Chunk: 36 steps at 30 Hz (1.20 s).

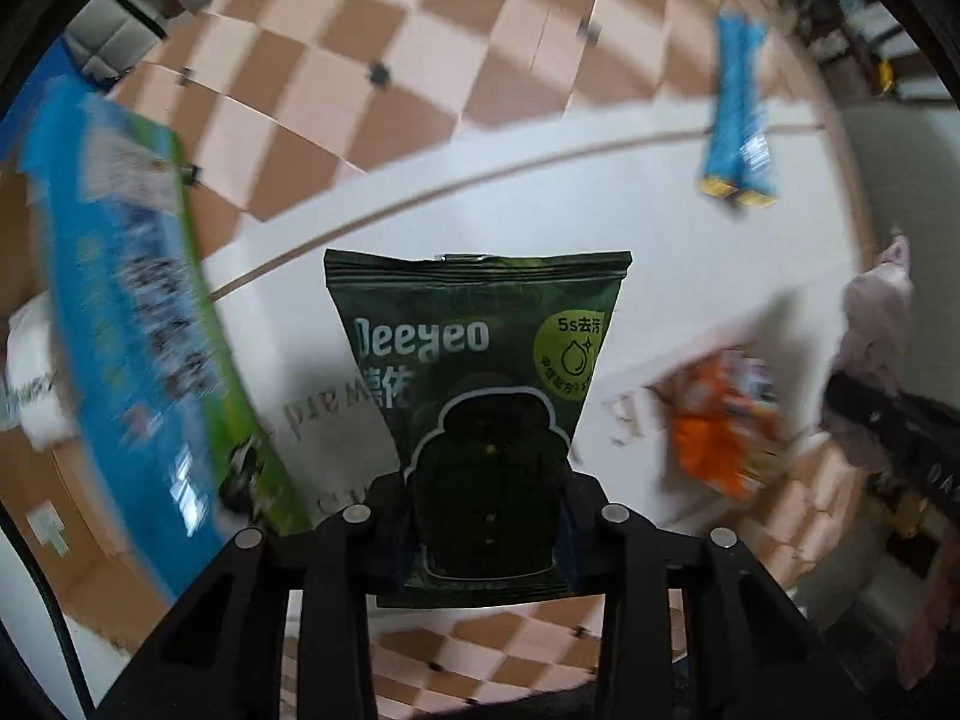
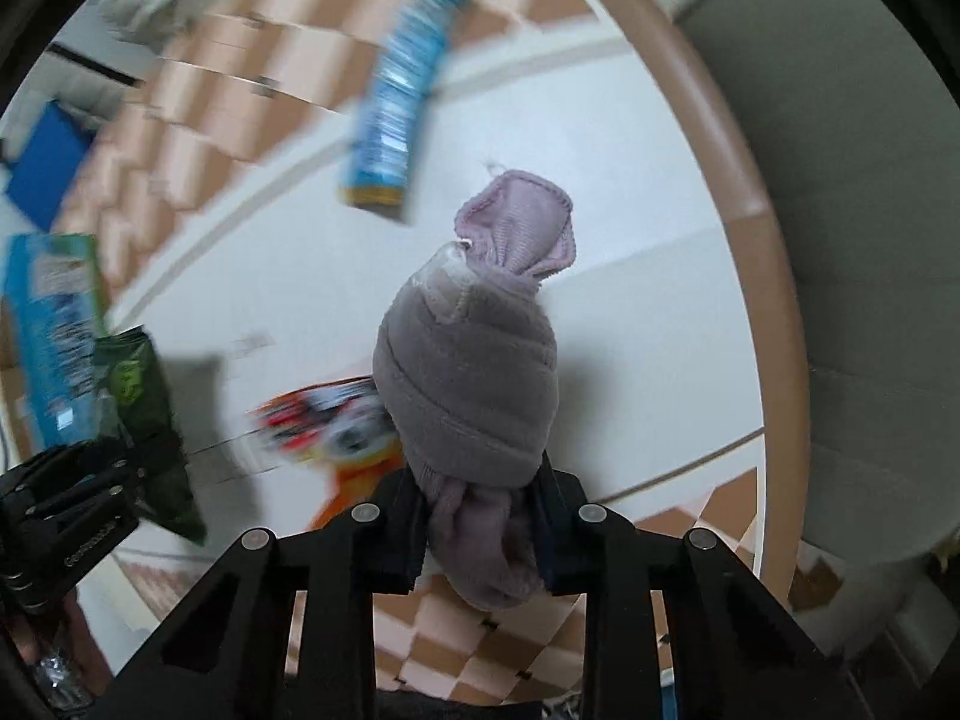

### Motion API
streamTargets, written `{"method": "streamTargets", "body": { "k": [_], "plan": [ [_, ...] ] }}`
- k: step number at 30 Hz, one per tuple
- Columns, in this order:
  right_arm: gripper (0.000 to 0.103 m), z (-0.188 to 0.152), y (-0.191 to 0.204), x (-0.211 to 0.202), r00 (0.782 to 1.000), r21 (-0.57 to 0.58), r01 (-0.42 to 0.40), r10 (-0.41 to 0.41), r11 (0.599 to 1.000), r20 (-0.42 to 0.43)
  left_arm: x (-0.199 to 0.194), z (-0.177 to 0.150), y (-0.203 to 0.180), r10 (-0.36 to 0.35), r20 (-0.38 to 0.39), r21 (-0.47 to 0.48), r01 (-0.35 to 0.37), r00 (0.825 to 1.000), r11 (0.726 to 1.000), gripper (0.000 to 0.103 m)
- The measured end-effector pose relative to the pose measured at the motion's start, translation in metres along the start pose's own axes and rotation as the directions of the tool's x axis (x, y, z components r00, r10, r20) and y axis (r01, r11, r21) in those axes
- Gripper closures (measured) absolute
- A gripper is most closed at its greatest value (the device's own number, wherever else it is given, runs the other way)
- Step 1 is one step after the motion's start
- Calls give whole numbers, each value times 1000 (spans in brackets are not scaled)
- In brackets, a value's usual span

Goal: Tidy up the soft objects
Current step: 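Grasp the green Deeyeo bag with the left tool while the right grasps the lilac sock, then carry the green bag and lilac sock into the box and release both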

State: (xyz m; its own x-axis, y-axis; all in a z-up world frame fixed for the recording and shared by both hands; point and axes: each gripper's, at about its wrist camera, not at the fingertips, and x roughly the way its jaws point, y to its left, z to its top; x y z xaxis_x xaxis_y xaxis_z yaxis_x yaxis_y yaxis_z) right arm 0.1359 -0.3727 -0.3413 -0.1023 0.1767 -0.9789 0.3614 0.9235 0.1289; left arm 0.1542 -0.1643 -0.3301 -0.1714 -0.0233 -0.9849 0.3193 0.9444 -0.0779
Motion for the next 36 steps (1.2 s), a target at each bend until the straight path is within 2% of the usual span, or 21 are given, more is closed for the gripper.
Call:
{"method": "streamTargets", "body": {
  "k": [3, 7, 10, 11, 13, 16, 18, 22, 23, 25, 28, 36],
  "plan": [
    [73, -20, 31, -39, 996, -54, -58, 61, 997, 60, -41, -26, 16, -63, 91, -47, 67, 994, 997, 71],
    [73, -35, 83, -85, 984, -160, -123, 141, 980, 111, -101, -52, 63, -108, 198, -131, 135, 974, 982, 71],
    [73, -50, 138, -104, 972, -254, -170, 204, 952, 114, -136, -57, 122, -86, 235, -190, 133, 968, 973, 71],
    [73, -58, 159, -107, 968, -286, -189, 227, 940, 105, -137, -51, 148, -74, 242, -209, 126, 968, 970, 71],
    [73, -70, 197, -111, 962, -352, -222, 264, 909, 76, -142, -61, 188, -38, 248, -255, 103, 968, 961, 71],
    [73, -83, 268, -96, 956, -420, -256, 291, 871, 21, -143, -74, 244, 2, 226, -326, 74, 974, 942, 71],
    [73, -87, 311, -79, 953, -441, -278, 302, 853, -17, -135, -80, 283, 17, 185, -357, 51, 983, 933, 71],
    [73, -87, 382, -36, 953, -453, -296, 289, 841, -87, -110, -76, 354, 6, 93, -424, 34, 996, 905, 71],
    [73, -87, 397, -23, 956, -452, -291, 275, 843, -102, -99, -73, 365, 0, 64, -423, 27, 998, 906, 71],
    [73, -87, 413, -2, 959, -457, -282, 253, 844, -124, -83, -72, 383, -11, 23, -439, 19, 1000, 898, 71],
    [73, -86, 435, 26, 963, -452, -266, 217, 851, -157, -65, -68, 397, -26, -24, -433, 13, 999, 901, 71],
    [72, -82, 458, 68, 972, -456, -220, 156, 862, -175, -27, -59, 406, -49, -106, -421, -1, 993, 907, 70]
  ]
}}
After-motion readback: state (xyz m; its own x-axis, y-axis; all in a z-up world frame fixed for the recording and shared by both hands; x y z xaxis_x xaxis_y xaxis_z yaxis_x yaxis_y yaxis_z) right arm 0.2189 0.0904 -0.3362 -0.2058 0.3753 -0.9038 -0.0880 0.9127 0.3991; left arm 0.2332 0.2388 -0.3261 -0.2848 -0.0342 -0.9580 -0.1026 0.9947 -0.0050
